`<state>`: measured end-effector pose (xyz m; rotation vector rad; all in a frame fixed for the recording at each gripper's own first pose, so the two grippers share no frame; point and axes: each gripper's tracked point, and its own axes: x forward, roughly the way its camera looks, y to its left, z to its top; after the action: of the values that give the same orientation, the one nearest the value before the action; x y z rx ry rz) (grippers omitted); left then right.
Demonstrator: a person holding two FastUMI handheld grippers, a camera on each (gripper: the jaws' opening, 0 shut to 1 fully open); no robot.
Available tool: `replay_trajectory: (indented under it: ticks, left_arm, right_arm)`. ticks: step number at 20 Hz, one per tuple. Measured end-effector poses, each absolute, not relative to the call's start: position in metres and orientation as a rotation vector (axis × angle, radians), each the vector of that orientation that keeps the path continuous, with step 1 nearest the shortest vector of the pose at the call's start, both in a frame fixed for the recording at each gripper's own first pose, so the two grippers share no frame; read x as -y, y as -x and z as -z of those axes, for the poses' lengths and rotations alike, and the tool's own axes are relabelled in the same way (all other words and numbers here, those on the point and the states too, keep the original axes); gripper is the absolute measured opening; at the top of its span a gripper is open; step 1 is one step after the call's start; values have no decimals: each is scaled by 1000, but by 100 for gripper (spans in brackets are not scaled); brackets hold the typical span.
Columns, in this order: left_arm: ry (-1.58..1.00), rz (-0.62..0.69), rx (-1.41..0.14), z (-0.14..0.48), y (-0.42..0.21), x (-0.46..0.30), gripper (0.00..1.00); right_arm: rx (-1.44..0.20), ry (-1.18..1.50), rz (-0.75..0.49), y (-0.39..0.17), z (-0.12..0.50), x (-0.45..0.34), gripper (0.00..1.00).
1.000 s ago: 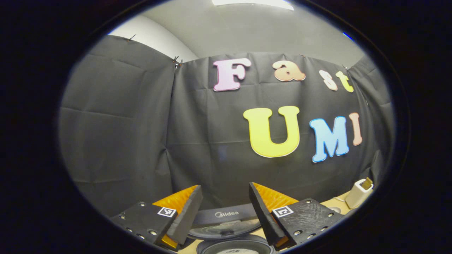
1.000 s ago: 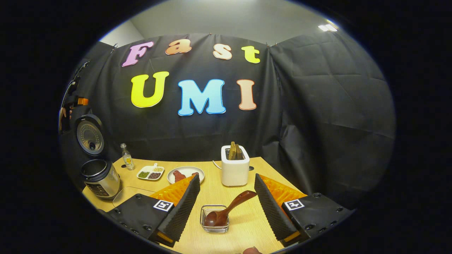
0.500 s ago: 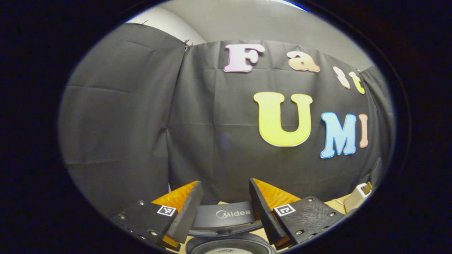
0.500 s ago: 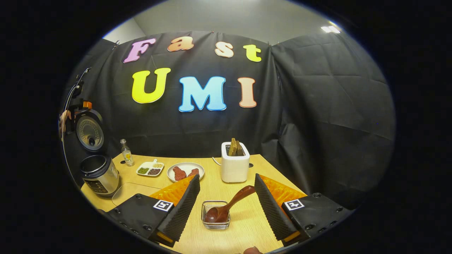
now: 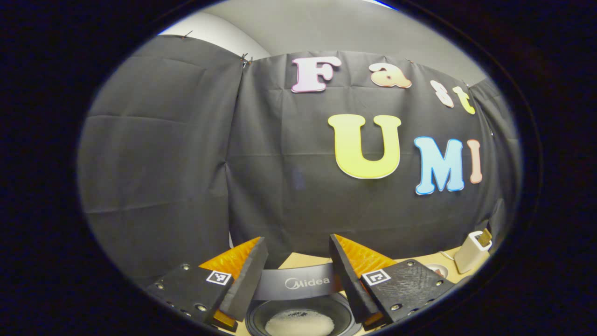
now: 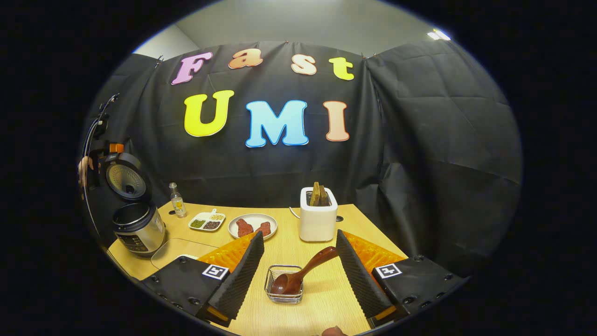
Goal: Close the left gripper, press the button to open the rice cooker; take a wooden spoon from the chopstick holder with the right hand, scoop a spoonful of rice and pour it into the rice cooker, then put the wooden spoon back into the chopstick holder.
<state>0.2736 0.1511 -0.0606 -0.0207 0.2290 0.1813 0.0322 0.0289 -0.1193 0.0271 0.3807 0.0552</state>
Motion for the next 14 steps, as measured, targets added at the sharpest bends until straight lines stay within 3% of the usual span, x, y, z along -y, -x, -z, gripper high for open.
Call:
replay_trajectory:
  ticks: [14]
  left_arm:
    - [18, -189, -327, 133, -179, -113, 86]
  right_arm:
    - [-407, -27, -179, -27, 133, -23, 98]
